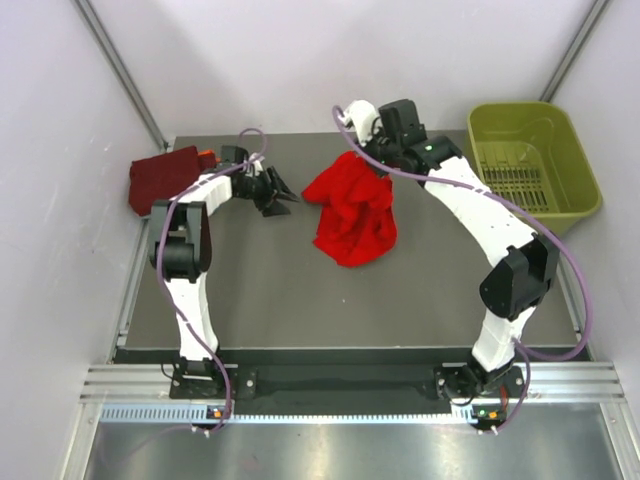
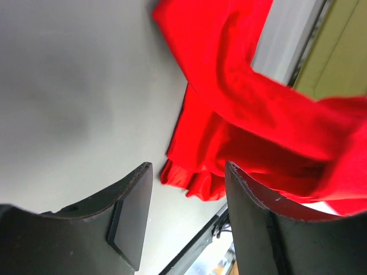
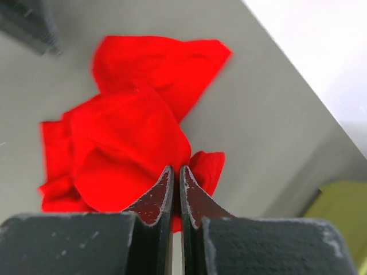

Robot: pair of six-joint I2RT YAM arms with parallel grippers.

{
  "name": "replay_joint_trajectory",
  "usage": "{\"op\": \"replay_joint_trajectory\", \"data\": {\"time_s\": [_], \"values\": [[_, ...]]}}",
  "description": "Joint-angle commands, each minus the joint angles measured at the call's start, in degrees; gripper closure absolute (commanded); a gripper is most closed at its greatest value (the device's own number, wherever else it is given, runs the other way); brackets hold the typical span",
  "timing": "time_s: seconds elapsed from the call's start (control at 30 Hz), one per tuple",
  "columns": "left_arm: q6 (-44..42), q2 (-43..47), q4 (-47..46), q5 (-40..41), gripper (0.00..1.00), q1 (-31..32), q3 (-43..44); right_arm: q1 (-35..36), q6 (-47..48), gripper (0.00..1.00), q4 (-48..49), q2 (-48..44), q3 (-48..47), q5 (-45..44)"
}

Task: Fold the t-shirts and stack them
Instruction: Flatten the tshirt out

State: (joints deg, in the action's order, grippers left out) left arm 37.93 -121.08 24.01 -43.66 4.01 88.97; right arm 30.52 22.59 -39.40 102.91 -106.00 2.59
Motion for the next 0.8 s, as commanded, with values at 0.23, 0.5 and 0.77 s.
{"op": "replay_joint_trajectory", "data": {"time_s": [0.23,0.5,0.77], "values": [[-1.02,-10.93,-4.14,-1.25,0.42,4.95,12.09,-5.03,-1.50,1.00,3.71,-1.31,0.52,-2.33],[-2.16,-18.49,-6.69,-0.29,0.44,5.65,21.06,-5.12,-1.58,1.00,3.36,-2.19,2.11,-2.33],[-4.79,-23.49,-6.17,3.31,0.62,7.85,27.13,-5.12,-1.76,1.00,3.36,-2.19,2.99,-2.33]]}}
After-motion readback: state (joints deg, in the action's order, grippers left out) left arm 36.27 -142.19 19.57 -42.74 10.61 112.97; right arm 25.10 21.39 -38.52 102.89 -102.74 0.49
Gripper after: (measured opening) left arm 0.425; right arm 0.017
